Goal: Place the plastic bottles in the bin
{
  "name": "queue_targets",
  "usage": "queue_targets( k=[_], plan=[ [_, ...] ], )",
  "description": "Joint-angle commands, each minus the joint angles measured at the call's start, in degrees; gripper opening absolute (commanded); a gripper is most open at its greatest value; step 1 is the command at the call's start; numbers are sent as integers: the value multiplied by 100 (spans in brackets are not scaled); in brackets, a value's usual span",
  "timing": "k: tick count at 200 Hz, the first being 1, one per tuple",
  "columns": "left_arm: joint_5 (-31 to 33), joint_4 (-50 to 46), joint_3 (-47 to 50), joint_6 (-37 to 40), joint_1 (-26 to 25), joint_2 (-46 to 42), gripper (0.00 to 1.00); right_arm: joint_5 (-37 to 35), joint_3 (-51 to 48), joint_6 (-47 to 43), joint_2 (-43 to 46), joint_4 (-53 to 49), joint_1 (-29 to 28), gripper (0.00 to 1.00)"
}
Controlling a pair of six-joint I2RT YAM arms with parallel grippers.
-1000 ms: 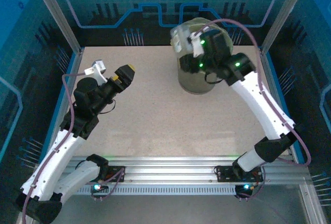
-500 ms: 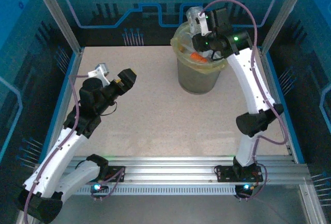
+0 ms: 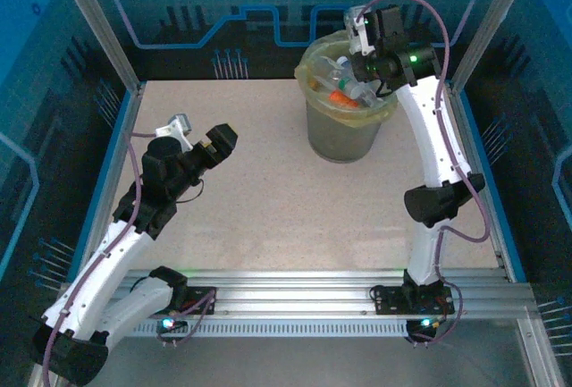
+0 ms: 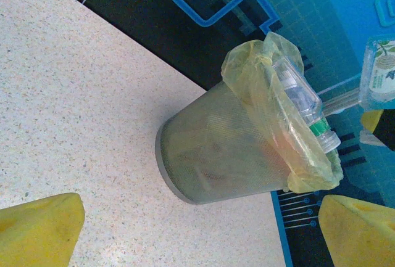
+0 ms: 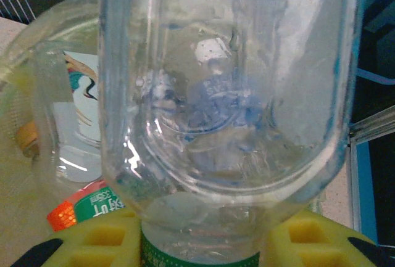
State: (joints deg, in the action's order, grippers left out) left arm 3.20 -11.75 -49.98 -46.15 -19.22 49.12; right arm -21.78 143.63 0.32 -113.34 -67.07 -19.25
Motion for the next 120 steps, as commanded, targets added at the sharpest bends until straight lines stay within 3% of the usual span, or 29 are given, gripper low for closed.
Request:
queue_targets(
  k=[1,120],
  plan=[
    [-61,15,67,39,59,-7,99,-70,138,-207,-174,-113,104,14],
    [-31,-22,108,-23,63,-7,99,65,207,-679,-562,-139,193,37]
  ],
)
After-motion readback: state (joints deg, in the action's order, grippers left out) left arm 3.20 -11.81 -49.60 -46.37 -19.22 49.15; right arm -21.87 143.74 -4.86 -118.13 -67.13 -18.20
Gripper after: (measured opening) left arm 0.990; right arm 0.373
